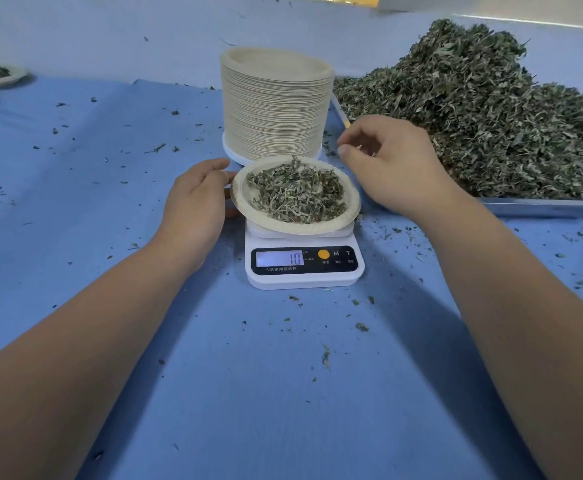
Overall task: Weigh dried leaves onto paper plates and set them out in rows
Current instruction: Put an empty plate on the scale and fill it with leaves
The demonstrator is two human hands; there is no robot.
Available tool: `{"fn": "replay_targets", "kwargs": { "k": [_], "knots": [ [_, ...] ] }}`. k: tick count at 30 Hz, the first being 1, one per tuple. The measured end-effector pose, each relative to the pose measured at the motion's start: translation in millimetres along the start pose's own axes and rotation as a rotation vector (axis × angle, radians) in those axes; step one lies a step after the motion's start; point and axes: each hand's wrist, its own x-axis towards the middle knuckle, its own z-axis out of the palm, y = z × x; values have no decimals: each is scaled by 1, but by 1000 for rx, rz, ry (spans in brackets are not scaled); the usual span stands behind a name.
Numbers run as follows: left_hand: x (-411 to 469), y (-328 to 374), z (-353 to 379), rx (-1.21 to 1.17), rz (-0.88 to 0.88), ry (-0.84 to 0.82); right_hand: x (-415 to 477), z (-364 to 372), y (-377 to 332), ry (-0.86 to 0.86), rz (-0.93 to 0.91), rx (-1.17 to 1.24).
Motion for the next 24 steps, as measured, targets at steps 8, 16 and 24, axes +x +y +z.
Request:
{"fn": "replay_targets", "kwargs": {
  "k": [8,16,24],
  "knots": [
    [-2,1,0,5,6,-5,-8,3,-29,-279,-148,-187],
    [-1,1,0,36,7,-6,-11,11,-32,-327,-168,-207],
    [-5,5,-1,43,17,-55,-12,5,-30,-119,-124,-249]
  ]
}}
